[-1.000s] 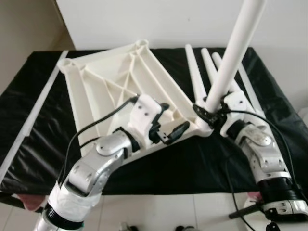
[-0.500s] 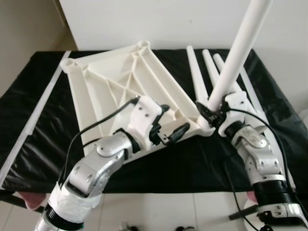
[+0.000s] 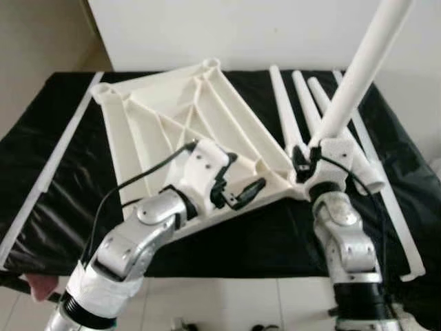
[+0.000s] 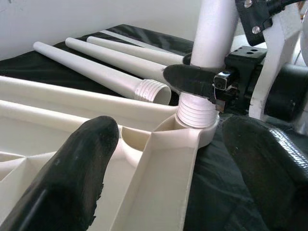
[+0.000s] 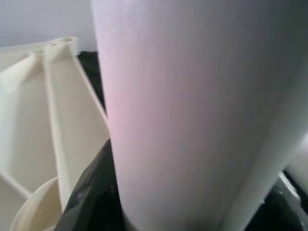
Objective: Building children table
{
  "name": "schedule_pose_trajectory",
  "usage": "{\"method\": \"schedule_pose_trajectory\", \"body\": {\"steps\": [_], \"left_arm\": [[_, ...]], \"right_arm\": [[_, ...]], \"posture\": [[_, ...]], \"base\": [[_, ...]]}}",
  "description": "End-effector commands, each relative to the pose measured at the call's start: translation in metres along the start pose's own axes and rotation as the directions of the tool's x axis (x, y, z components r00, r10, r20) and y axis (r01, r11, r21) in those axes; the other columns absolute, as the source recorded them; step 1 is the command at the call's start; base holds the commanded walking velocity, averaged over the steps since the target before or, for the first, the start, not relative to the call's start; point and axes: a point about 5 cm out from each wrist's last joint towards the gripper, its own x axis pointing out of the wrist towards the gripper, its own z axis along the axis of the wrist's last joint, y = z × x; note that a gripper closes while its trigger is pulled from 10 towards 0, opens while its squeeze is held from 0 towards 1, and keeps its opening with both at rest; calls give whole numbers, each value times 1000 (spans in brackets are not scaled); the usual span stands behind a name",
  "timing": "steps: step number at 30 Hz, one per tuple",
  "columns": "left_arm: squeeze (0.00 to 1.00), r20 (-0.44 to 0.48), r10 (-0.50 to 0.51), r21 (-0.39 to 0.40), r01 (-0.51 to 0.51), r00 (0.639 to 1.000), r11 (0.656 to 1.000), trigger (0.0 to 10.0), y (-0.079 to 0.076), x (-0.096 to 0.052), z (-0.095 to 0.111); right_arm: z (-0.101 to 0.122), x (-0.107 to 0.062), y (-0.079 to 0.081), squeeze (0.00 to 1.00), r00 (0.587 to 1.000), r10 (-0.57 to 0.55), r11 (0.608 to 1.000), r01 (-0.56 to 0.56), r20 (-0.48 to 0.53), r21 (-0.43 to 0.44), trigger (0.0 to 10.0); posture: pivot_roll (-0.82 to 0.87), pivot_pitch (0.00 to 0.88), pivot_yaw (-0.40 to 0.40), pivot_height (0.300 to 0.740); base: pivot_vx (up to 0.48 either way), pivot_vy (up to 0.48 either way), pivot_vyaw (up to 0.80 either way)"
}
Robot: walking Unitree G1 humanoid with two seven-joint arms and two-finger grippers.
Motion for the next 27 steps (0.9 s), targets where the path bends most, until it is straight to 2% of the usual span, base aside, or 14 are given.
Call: {"method": "schedule_pose_trajectory", "body": {"steps": [1, 3, 4, 5, 7, 10, 11, 13, 14, 17, 21, 22, 23, 27], "left_arm": [[0, -16, -68, 11, 68, 998, 998, 10000, -1, -2, -2], [0, -14, -68, 9, 68, 998, 998, 10000, -2, -3, -1], [0, -14, -69, 5, 69, 998, 998, 10000, -3, -4, -1], [0, -14, -69, 5, 69, 998, 998, 10000, -3, -4, -1], [0, -15, -71, -1, 71, 997, 997, 10000, -4, -5, -1], [0, -16, -72, -1, 72, 997, 997, 10000, -4, -6, -1], [0, -18, -72, 5, 73, 997, 997, 10000, -4, -6, -1], [0, -18, -72, 5, 73, 997, 997, 10000, -4, -6, -1], [0, -17, -72, 9, 73, 997, 997, 10000, -3, -5, 0], [0, -13, -76, 15, 76, 997, 997, 10000, -2, -4, 1], [0, -22, -82, 11, 82, 996, 997, 10000, -3, -4, -1], [0, -21, -87, 9, 87, 996, 996, 10000, -4, -3, -1], [0, -21, -87, 9, 87, 996, 996, 10000, -4, -3, -1], [0, -10, -98, -15, 97, 995, 995, 10000, -6, -2, -1]], "right_arm": [[-16, -7, -10, 0, 990, -117, 993, 116, -85, -14, 10000], [-17, -10, -7, 0, 982, -161, 987, 163, -98, 6, 10000], [-18, -13, 2, 0, 981, -161, 986, 164, -107, 24, 10000], [-18, -13, 2, 0, 981, -161, 986, 164, -107, 24, 10000], [-20, -16, 16, 0, 983, -138, 986, 148, -122, 76, 10000], [-20, -16, 18, 0, 983, -132, 987, 143, -127, 78, 10000], [-18, -15, 17, 941, 986, -122, 987, 132, -116, 87, 10000], [-18, -15, 17, 941, 986, -122, 987, 132, -116, 87, 10000], [-16, -13, 18, 1000, 991, -97, 990, 106, -94, 95, 10000], [-6, -11, 18, 1000, 999, -37, 993, 41, -37, 111, 10000], [0, -9, 20, 1000, 999, 33, 994, -31, -16, 105, 10000], [1, -8, 20, 0, 997, 76, 993, -74, -11, 94, 10000], [1, -8, 20, 0, 997, 76, 993, -74, -11, 94, 10000], [0, -6, 19, 0, 979, 202, 978, -201, -12, 59, 10000]], "posture": [[-82, 147, 20, 740], [-76, 153, 22, 740], [-71, 155, 27, 740], [-71, 155, 27, 740], [-71, 158, 34, 740], [-69, 158, 37, 740], [-69, 158, 40, 740], [-69, 158, 40, 740], [-71, 157, 42, 740], [-72, 160, 43, 740], [-76, 162, 46, 740], [-77, 161, 46, 740], [-77, 161, 46, 740], [-82, 161, 49, 740]], "base": [[0, 0, 0], [0, 0, 0], [0, 0, 0], [0, 0, 0], [0, 0, 0], [0, 0, 0], [0, 0, 0], [0, 0, 0], [0, 0, 0], [0, 0, 0], [0, 0, 0], [0, 0, 0], [0, 0, 0], [0, 0, 0]]}}
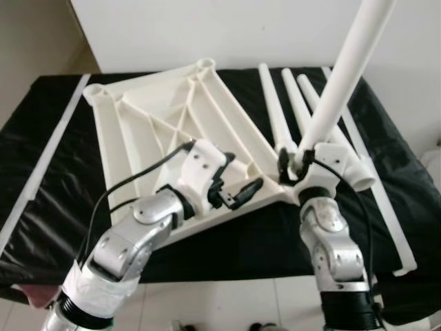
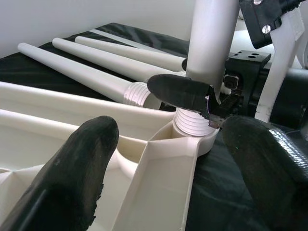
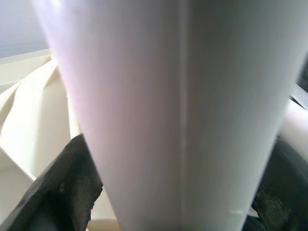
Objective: Building children table
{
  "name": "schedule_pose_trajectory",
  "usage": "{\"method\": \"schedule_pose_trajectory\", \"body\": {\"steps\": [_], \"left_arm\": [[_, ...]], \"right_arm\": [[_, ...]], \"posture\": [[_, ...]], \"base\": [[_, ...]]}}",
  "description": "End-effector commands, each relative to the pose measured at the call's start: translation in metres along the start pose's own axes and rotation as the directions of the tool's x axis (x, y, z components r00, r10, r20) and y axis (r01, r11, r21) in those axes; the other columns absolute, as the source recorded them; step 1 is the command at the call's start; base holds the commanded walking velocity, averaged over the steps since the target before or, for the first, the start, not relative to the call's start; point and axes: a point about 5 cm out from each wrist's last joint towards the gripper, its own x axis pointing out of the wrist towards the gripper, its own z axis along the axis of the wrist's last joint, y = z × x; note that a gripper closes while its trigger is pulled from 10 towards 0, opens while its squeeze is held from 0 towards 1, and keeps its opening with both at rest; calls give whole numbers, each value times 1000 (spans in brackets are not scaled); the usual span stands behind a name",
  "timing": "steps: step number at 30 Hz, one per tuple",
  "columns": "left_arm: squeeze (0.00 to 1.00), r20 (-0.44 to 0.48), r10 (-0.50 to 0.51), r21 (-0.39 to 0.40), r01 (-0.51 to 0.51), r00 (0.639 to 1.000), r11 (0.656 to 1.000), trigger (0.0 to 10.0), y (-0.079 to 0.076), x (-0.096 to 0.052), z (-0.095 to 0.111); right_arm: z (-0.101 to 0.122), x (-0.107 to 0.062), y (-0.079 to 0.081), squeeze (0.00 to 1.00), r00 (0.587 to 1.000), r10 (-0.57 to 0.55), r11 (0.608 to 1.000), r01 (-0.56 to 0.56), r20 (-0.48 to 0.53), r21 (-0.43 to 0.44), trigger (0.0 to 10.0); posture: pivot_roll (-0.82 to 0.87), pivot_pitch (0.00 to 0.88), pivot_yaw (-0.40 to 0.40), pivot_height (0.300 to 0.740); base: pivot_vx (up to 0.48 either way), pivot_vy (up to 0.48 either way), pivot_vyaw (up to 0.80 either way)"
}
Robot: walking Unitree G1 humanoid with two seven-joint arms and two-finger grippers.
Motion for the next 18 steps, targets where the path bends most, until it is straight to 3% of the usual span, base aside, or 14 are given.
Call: {"method": "schedule_pose_trajectory", "body": {"steps": [1, 7, 15, 17, 18], "left_arm": [[0, -2, -97, -24, 97, 995, 995, 10000, -7, 0, -1], [0, -14, -97, -26, 97, 995, 995, 10000, -6, 0, -5], [0, -20, -103, -27, 102, 995, 994, 10000, -7, 0, -7], [0, -20, -110, -29, 109, 994, 994, 10000, -9, 0, -7], [0, -20, -110, -29, 109, 994, 994, 10000, -9, 0, -7]], "right_arm": [[-3, 1, 3, 0, 995, 99, 995, -98, -27, 8, 10000], [0, 3, -7, 0, 953, 302, 951, -303, -32, -58, 10000], [0, 5, -18, 0, 903, 424, 893, -430, -68, -133, 10000], [-1, 6, -23, 0, 869, 487, 853, -496, -89, -164, 10000], [-1, 6, -23, 0, 869, 487, 853, -496, -89, -164, 10000]], "posture": [[-82, 161, 49, 740], [-85, 159, 49, 740], [-85, 160, 48, 740], [-88, 160, 51, 740], [-88, 160, 51, 740]], "base": [[0, 0, 0], [0, 0, 0], [0, 0, 0], [0, 0, 0], [0, 0, 0]]}}
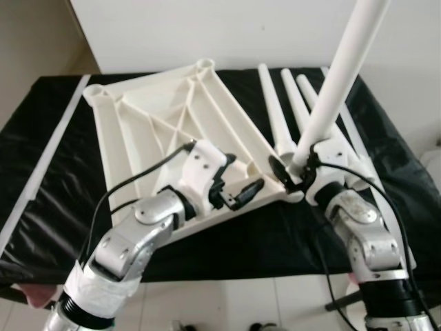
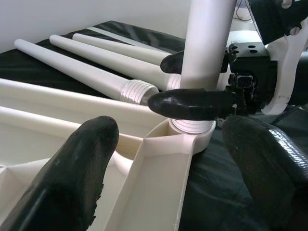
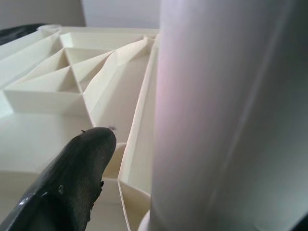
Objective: Building children table
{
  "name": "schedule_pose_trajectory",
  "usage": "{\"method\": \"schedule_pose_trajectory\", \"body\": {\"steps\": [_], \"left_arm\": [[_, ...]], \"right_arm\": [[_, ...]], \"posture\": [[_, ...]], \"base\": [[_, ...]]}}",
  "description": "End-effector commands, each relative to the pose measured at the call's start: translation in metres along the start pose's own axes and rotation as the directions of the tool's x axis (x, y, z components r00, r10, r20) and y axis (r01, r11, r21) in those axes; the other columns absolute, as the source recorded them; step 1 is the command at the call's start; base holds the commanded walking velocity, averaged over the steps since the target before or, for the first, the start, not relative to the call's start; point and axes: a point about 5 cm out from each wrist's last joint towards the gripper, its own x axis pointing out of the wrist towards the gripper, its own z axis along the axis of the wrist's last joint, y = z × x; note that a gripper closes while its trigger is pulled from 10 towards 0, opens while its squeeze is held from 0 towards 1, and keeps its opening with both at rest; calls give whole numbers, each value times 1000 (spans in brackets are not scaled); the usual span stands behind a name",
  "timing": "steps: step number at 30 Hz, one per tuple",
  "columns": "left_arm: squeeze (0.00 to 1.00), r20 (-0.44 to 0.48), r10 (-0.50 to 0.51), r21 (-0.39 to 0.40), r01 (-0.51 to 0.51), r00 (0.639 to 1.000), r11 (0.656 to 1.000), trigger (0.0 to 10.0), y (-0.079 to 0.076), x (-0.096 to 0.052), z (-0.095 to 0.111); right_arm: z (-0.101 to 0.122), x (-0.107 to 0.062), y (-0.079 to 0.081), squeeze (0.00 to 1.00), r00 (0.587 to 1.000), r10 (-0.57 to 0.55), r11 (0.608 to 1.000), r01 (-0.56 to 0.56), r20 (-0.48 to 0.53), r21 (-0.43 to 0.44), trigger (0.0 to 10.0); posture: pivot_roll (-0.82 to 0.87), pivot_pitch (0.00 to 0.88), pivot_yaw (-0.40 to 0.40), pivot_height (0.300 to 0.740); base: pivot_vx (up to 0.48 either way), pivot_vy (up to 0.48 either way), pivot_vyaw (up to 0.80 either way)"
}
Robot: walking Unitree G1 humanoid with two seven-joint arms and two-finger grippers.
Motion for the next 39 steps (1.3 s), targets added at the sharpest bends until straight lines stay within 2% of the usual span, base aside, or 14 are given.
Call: {"method": "schedule_pose_trajectory", "body": {"steps": [1, 2, 3, 4, 5, 16, 17, 18, 19, 27, 29, 34, 38, 39], "left_arm": [[0, -16, -109, -16, 109, 994, 994, 10000, -9, -1, -4], [0, -16, -109, -16, 109, 994, 994, 10000, -9, -1, -4], [0, -14, -111, -16, 110, 994, 994, 10000, -9, 0, -4], [0, -14, -111, -16, 110, 994, 994, 10000, -9, 0, -4], [0, -11, -112, -15, 112, 994, 994, 10000, -9, 0, -3], [0, -6, -113, -14, 113, 994, 993, 10000, -10, 1, -3], [0, -5, -114, -14, 114, 993, 993, 10000, -9, 1, -3], [0, -5, -114, -14, 114, 993, 993, 10000, -9, 1, -3], [0, -5, -114, -15, 114, 993, 993, 10000, -9, 1, -3], [0, -6, -115, -15, 115, 993, 993, 10000, -9, 0, -3], [0, -8, -117, -16, 117, 993, 993, 10000, -10, 0, -3], [0, -9, -118, -17, 118, 993, 993, 10000, -10, -1, -4], [0, -11, -114, -21, 113, 993, 993, 10000, -10, -2, -4], [0, -15, -112, -21, 112, 994, 994, 10000, -10, -3, -5]], "right_arm": [[-4, 0, -2, 0, 995, 93, 995, -93, -20, -25, 7608], [-4, 0, -2, 0, 995, 93, 995, -93, -20, -25, 7608], [-5, 0, -5, 0, 995, 96, 995, -97, -24, -28, 3255], [-5, 0, -5, 0, 995, 96, 995, -97, -24, -28, 3255], [-7, 0, -9, 0, 995, 94, 995, -95, -33, -29, 0], [-21, -6, -18, 0, 996, 54, 998, -55, -73, -7, 0], [-23, -6, -18, 0, 996, 44, 999, -44, -79, -1, 3216], [-25, -6, -18, 0, 996, 28, 1000, -28, -85, -1, 9216], [-26, -6, -17, 0, 996, 14, 1000, -13, -88, 12, 10000], [-27, -5, -16, 0, 994, -78, 996, 81, -80, 39, 10000], [-27, -3, -13, 0, 974, -208, 975, 214, -95, 53, 10000], [-28, -2, -6, 0, 953, -286, 953, 294, -102, 74, 10000], [-28, -2, 8, 0, 910, -400, 907, 410, -111, 98, 10000], [-27, -2, 14, 0, 871, -475, 867, 488, -125, 105, 10000]], "posture": [[-88, 157, 49, 740], [-88, 157, 49, 740], [-88, 155, 48, 740], [-88, 155, 48, 740], [-87, 151, 46, 740], [-94, 138, 45, 740], [-95, 137, 46, 740], [-96, 137, 46, 740], [-96, 136, 45, 740], [-97, 135, 44, 740], [-97, 140, 42, 740], [-94, 141, 41, 740], [-84, 145, 37, 740], [-83, 145, 38, 740]], "base": [[0, 0, 0], [0, 0, 0], [0, 0, 0], [0, 0, 0], [0, 0, 0], [0, 0, 0], [0, 0, 0], [0, 0, 0], [0, 0, 0], [0, 0, 0], [0, 0, 0], [0, 0, 0], [0, 0, 0], [0, 0, 0]]}}
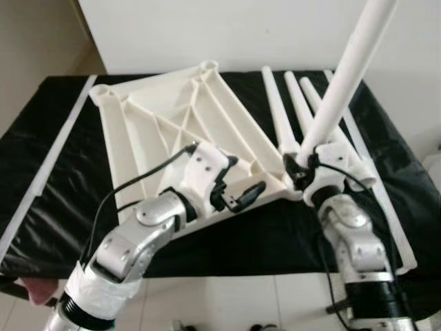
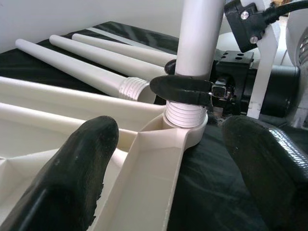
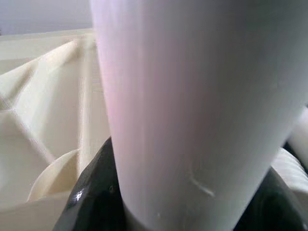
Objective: Building children table
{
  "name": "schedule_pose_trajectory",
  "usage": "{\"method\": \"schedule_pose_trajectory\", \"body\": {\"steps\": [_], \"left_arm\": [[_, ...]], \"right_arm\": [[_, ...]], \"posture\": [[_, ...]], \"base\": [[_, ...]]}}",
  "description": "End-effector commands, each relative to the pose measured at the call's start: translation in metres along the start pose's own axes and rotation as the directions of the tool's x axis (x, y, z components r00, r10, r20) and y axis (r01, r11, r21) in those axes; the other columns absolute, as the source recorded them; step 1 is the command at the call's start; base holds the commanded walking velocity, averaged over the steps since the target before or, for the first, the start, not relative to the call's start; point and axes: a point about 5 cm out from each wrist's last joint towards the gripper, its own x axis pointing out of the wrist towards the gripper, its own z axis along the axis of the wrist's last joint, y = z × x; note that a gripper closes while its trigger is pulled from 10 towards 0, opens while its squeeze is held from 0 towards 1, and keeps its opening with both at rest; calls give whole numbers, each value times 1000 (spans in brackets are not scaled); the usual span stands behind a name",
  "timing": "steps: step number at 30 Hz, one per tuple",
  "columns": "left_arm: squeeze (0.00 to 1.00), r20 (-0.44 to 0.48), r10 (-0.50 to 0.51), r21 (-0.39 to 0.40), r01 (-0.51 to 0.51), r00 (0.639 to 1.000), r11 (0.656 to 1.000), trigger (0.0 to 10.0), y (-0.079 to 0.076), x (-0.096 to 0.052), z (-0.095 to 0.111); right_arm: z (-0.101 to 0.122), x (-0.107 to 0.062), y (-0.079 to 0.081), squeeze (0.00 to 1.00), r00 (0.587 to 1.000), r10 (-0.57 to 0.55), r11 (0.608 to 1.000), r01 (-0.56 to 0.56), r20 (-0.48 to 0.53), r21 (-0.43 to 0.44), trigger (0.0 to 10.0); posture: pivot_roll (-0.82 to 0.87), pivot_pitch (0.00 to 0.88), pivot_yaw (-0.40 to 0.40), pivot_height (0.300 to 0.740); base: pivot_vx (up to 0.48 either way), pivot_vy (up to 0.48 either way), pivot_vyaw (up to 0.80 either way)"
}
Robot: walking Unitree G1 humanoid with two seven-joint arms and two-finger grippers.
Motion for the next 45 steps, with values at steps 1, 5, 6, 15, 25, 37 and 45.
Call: {"method": "schedule_pose_trajectory", "body": {"steps": [1, 5, 6, 15, 25, 37, 45], "left_arm": [[0, -10, -104, -10, 104, 995, 995, 10000, -7, -3, -2], [0, -14, -104, -7, 104, 994, 995, 10000, -7, -4, -2], [0, -14, -104, -7, 104, 994, 995, 10000, -7, -4, -2], [0, -20, -103, -7, 103, 994, 995, 10000, -8, -4, -3], [0, -24, -84, 6, 84, 996, 996, 10000, -8, -8, -3], [0, -28, -80, 18, 81, 996, 997, 10000, -5, -9, -1], [0, -26, -89, 20, 89, 996, 996, 10000, -5, -7, 0]], "right_arm": [[-15, -9, 2, 0, 981, -175, 984, 176, -78, 5, 10000], [-16, -14, 15, 0, 951, -299, 951, 304, -75, 51, 10000], [-16, -16, 20, 0, 951, -300, 951, 304, -71, 57, 10000], [-11, -15, 41, 0, 989, -145, 970, 150, -41, 190, 10000], [-2, -18, 34, 1000, 992, -118, 974, 109, 36, 199, 10000], [-1, -13, 5, 0, 988, 119, 988, -127, 93, 84, 10000], [-3, -5, -9, 0, 922, 384, 923, -382, 57, -40, 10000]], "posture": [[-80, 146, 35, 740], [-75, 143, 34, 740], [-75, 143, 34, 740], [-75, 142, 36, 740], [-68, 142, 30, 740], [-71, 143, 40, 740], [-76, 145, 42, 740]], "base": [[0, 0, 0], [0, 0, 0], [0, 0, 0], [0, 0, 0], [0, 0, 0], [0, 0, 0], [0, 0, 0]]}}
